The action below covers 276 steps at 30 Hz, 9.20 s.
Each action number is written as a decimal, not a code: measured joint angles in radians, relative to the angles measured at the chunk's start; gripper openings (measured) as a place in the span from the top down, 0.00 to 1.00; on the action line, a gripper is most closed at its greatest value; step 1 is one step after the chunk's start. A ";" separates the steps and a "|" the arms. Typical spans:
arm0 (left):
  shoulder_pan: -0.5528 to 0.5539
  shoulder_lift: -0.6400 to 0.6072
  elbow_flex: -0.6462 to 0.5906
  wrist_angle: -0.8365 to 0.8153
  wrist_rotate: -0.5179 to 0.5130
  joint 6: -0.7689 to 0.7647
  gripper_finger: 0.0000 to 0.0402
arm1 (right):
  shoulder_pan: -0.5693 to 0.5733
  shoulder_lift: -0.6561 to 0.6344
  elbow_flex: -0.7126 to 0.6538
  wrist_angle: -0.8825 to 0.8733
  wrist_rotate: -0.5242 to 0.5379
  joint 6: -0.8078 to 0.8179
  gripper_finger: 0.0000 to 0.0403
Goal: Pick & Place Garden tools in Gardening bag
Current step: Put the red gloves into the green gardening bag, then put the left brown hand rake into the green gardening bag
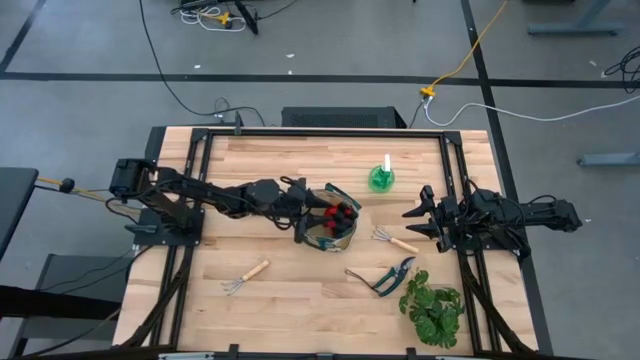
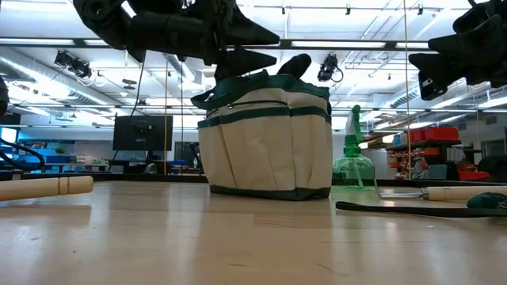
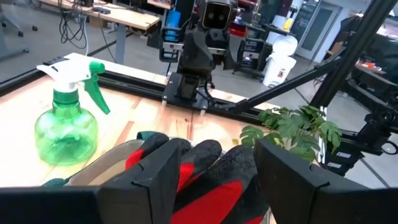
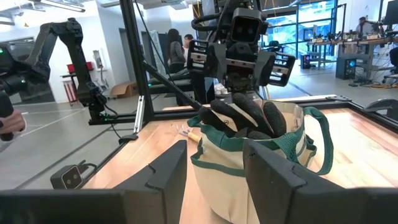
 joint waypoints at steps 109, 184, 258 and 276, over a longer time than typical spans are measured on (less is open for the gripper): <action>-0.652 0.129 0.174 -1.472 0.110 -1.127 0.48 | 0.000 0.000 0.000 0.027 0.060 0.078 0.60; -0.596 0.151 0.333 -1.639 0.007 -1.104 0.58 | 0.000 0.000 0.000 0.025 0.049 0.078 0.60; -0.604 0.024 0.616 -1.732 -1.002 -0.758 0.83 | 0.000 0.000 0.000 0.016 0.050 0.079 0.60; -0.398 0.028 0.578 -1.477 -1.036 -0.436 0.83 | 0.000 0.000 0.000 0.006 0.050 0.075 0.60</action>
